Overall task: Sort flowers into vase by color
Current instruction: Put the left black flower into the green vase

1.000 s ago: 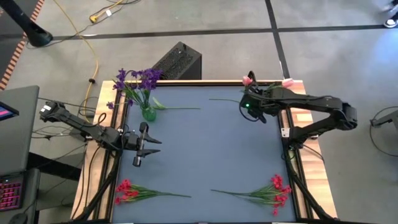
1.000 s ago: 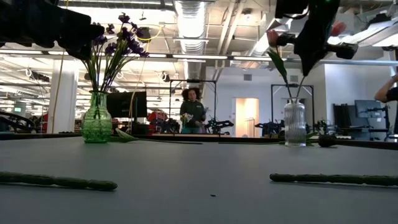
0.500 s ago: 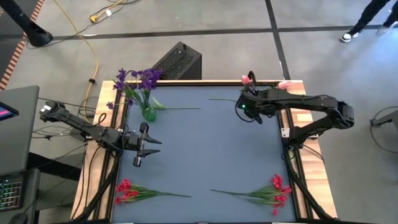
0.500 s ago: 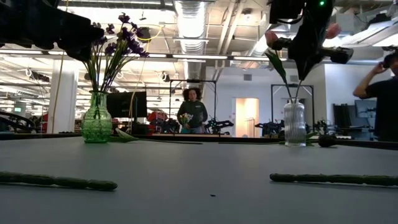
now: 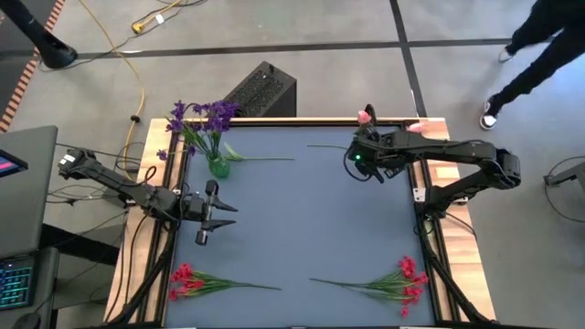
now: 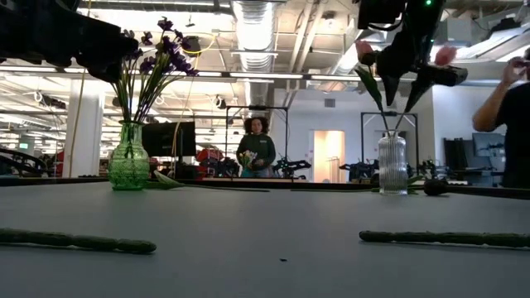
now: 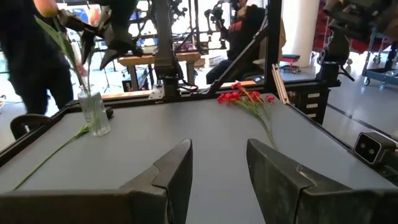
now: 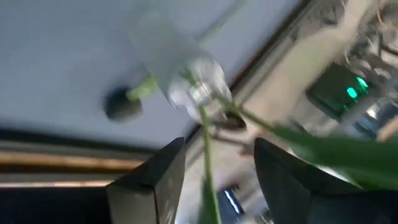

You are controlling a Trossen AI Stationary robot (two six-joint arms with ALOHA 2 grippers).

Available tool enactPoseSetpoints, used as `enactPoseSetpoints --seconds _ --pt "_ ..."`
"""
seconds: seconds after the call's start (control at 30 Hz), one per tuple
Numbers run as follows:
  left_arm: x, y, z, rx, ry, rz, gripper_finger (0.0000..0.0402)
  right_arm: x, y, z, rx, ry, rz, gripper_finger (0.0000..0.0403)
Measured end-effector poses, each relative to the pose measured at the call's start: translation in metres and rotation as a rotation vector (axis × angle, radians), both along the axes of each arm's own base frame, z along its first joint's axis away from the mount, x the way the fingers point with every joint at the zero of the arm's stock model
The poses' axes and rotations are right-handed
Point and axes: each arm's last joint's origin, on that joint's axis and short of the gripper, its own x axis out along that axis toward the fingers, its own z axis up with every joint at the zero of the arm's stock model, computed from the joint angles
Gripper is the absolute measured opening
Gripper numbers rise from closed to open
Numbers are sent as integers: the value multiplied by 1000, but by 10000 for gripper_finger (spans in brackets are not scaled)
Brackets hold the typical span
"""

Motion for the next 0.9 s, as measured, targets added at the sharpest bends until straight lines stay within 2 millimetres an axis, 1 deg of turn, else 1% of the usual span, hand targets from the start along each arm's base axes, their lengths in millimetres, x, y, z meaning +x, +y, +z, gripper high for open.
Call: enactPoseSetpoints --seconds 0.1,0.33,0.7,0.9 --pt "0 0 -1 3 7 0 141 2 6 -1 59 -52 -12 227" --pt "0 0 -1 4 11 0 141 4 24 -3 182 -137 -80 226" --pt "0 0 -1 5 14 -1 141 5 65 -2 384 -266 -162 225" --pt "0 0 -2 -14 23 -2 141 5 87 -2 549 -361 -305 225"
